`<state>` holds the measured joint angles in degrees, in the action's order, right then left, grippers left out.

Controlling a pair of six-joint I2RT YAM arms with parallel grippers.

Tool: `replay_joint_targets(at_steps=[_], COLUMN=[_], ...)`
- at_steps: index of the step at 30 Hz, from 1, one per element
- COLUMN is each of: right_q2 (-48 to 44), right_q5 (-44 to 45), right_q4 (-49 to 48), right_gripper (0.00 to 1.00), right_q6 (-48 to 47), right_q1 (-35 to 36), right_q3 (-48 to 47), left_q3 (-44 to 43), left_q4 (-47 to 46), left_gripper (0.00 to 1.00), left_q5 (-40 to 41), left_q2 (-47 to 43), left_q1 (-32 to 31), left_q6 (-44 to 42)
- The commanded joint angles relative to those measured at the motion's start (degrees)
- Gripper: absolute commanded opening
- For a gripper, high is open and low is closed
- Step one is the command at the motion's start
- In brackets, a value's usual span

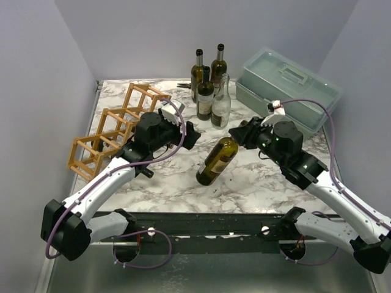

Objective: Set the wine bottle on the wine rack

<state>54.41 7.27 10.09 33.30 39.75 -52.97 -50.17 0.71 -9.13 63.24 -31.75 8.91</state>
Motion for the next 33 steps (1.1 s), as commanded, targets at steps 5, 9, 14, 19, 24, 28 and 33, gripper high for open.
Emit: replay_joint_targets(at_steps=[5,9,14,19,24,28,33], right_q2=[-7.49,-7.48,-5.88,-5.90,-5.85,-6.46,-8.60], right_q5=[-0.56,-1.86,-3.68,-2.02,1.16,3.25,6.60], right_q4=[-0.46,-1.37,-1.80,-3.38,-2.74,-3.07,-6.67], right_gripper=[0.01,0.01,0.01,0.01,0.01,0.01,0.01], right_q6=[8.06,8.76,8.75,7.95,7.23,9.64,13.18], right_q1=[0.24,0.22,0.23,0.24,0.24,0.22,0.17], right_q3=[1.81,1.85,0.85,2.21,2.66,2.69,4.00], left_q3=[-1.67,-0.07,-0.41,-0.99,0.53,0.50,-0.46], left_q4=[-4.05,-3.87,-3.48,-4.02,-6.31,-6.73,-6.76], left_gripper=[0.99,0.99,0.99,0.99,0.99,0.99,0.99], left_q5=[-19.11,-18.22,-20.01,-23.77,-19.17,-21.73,-21.46], left_q2=[5.18,4.79,5.25,4.52,1.80,3.17,5.62], left_q1=[-6.58,-11.52,-12.73,-12.73,-12.73,-12.73,-13.32], left_q6=[0.43,-3.59,-4.08,-2.64,-1.58,-1.24,1.27])
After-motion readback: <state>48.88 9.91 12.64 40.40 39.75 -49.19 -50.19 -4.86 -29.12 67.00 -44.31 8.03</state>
